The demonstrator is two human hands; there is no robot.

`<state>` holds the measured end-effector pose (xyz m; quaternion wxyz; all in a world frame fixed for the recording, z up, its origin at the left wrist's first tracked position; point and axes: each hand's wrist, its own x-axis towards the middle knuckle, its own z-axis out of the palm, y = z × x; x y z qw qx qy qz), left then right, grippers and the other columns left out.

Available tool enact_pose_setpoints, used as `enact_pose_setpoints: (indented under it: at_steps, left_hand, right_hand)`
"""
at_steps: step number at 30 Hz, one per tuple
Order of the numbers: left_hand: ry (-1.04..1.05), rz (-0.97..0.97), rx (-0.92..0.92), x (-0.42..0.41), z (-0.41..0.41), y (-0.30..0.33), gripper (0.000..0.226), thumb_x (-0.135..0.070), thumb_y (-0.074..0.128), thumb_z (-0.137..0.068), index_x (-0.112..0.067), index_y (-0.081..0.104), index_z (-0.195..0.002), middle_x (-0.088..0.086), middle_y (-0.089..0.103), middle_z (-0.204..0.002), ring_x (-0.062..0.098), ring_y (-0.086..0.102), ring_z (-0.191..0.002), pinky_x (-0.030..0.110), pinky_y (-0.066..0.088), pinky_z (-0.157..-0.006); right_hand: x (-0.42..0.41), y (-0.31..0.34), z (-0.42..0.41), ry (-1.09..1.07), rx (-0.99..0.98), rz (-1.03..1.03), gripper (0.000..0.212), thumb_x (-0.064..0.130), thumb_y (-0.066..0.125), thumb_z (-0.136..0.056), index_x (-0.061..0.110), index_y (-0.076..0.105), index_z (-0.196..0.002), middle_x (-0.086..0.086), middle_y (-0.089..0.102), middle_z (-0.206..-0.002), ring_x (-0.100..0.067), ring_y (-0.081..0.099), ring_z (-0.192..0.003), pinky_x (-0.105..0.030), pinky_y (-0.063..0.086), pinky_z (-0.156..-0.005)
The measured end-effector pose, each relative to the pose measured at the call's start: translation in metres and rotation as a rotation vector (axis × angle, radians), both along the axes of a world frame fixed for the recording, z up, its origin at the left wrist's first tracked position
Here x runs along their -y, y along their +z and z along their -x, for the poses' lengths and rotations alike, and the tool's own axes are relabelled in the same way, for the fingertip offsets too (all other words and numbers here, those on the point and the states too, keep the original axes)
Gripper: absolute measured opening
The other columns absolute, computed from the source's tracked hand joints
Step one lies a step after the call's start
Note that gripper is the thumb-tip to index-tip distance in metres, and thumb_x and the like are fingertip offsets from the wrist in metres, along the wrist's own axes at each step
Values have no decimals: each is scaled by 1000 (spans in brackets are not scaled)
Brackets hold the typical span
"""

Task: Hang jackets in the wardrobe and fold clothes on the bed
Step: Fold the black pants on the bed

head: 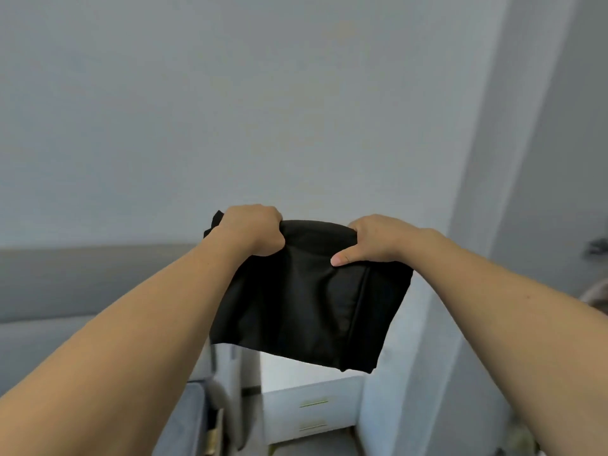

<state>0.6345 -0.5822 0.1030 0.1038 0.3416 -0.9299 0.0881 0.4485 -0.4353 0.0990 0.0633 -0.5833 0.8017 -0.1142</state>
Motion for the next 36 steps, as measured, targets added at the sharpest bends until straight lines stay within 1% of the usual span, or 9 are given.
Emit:
enact_pose_setpoints:
  at_steps: [3,9,13,18,23,26,30,33,36]
  left_hand:
    - [-138,15,-8,-56,84,14,6,-19,46,-78,-22,51,-75,-3,58,-76,16,54,-68,28,34,-56]
    - [-420,53,-39,-181,239,35,9,-22,46,-81,-23,55,-84,-4,58,-78,14,54,-69,29,38,-61]
    - [-588,61,-69,-264,323,50,12,-23,47,-82,-21,58,-87,-3,59,-77,16,55,-69,28,38,-58]
    - [-742,102,-124,-345,407,67,4,-24,46,-82,-23,51,-81,-4,53,-75,16,49,-64,30,38,-62]
    - [-817,161,-212,-388,481,83,8,-22,48,-81,-23,44,-74,-3,50,-72,17,45,-61,30,36,-61]
    - [-867,227,-340,-398,525,95,2,-22,49,-81,-21,48,-80,-2,48,-70,18,43,-58,29,32,-59]
    - [-921,320,-552,-394,582,123,10,-25,51,-84,-19,50,-91,-2,43,-63,17,43,-56,32,31,-65]
    - [-952,350,-758,-392,620,155,11,-22,54,-81,-15,47,-87,0,39,-58,22,44,-56,34,30,-66]
    - [-1008,410,-931,-398,649,182,18,-20,59,-76,-14,43,-83,1,42,-63,24,44,-60,35,29,-64]
  right_hand:
    - [-81,13,60,-139,-22,20,50,75,67,-65,33,63,-92,14,66,-89,-8,62,-82,-29,51,-70]
    - [-244,32,159,-414,-137,54,46,73,63,-73,36,61,-102,13,67,-98,-15,62,-92,-36,51,-85]
    - [-338,48,206,-587,-269,45,43,74,58,-76,36,58,-96,11,65,-92,-17,61,-89,-34,45,-71]
    - [-424,61,257,-809,-391,7,32,63,51,-89,32,48,-90,8,57,-92,-19,53,-86,-36,41,-70]
    - [-462,72,305,-990,-429,-32,14,31,49,-97,21,44,-106,-5,60,-114,-25,50,-88,-37,39,-73]
    - [-468,81,329,-1055,-493,22,27,16,48,-93,24,41,-118,6,57,-112,-23,46,-84,-35,36,-74]
    - [-460,112,367,-1144,-754,108,21,13,52,-87,22,42,-103,-4,60,-101,-28,54,-89,-37,33,-78]
    - [-453,141,395,-1191,-1003,147,29,14,59,-79,18,49,-106,-5,62,-101,-31,58,-97,-40,39,-85]
    - [-457,163,416,-1256,-1240,186,30,15,62,-76,17,52,-104,-5,62,-99,-30,59,-92,-39,40,-82]
